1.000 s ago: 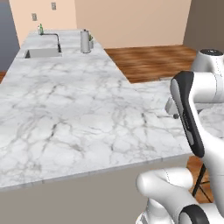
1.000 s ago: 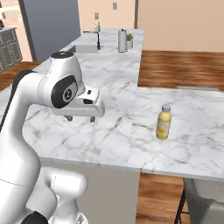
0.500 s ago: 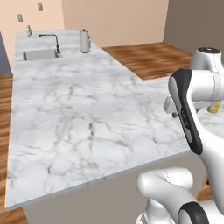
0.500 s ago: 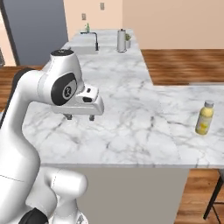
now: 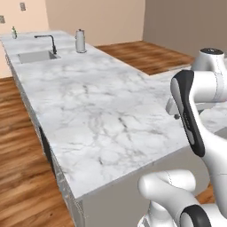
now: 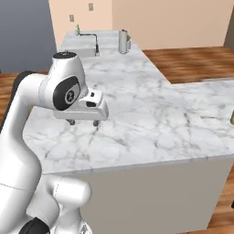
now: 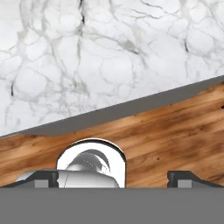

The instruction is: Place the drinks on the dining counter in a tight cluster.

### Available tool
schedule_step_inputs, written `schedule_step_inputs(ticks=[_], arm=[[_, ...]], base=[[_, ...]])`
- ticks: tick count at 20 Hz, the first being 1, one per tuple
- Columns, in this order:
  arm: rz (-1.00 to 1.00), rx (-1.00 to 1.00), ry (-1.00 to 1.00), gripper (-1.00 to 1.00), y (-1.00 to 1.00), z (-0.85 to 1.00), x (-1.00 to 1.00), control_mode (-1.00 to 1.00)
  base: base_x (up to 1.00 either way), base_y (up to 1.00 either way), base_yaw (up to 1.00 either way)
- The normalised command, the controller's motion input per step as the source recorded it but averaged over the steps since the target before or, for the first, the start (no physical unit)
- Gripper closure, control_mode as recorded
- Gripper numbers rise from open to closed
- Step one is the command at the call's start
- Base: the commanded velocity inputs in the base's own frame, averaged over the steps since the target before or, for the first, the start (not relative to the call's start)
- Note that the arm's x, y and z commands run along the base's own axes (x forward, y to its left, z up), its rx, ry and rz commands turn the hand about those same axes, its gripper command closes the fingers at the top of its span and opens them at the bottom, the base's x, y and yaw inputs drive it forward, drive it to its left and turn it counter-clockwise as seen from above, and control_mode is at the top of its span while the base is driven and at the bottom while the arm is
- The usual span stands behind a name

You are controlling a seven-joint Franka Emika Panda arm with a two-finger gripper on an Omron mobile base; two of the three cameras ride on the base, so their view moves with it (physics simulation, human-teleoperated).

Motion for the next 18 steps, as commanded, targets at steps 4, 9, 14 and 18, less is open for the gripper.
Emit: schedule_step_inputs(ticks=[4,9,14,18], arm=[[0.00,0.00,0.00,-1.00,0.00,0.00,0.00,1.00],[0.00,0.00,0.00,-1.00,0.00,0.00,0.00,1.00],[0.00,0.00,0.00,-1.00,0.00,0.00,0.00,1.00],[0.00,0.00,0.00,-1.00,0.00,0.00,0.00,1.00]], base=[[0.00,1.00,-0.29],[0.00,1.00,-0.30],[0.00,1.00,-0.36],[0.00,1.00,-0.42]])
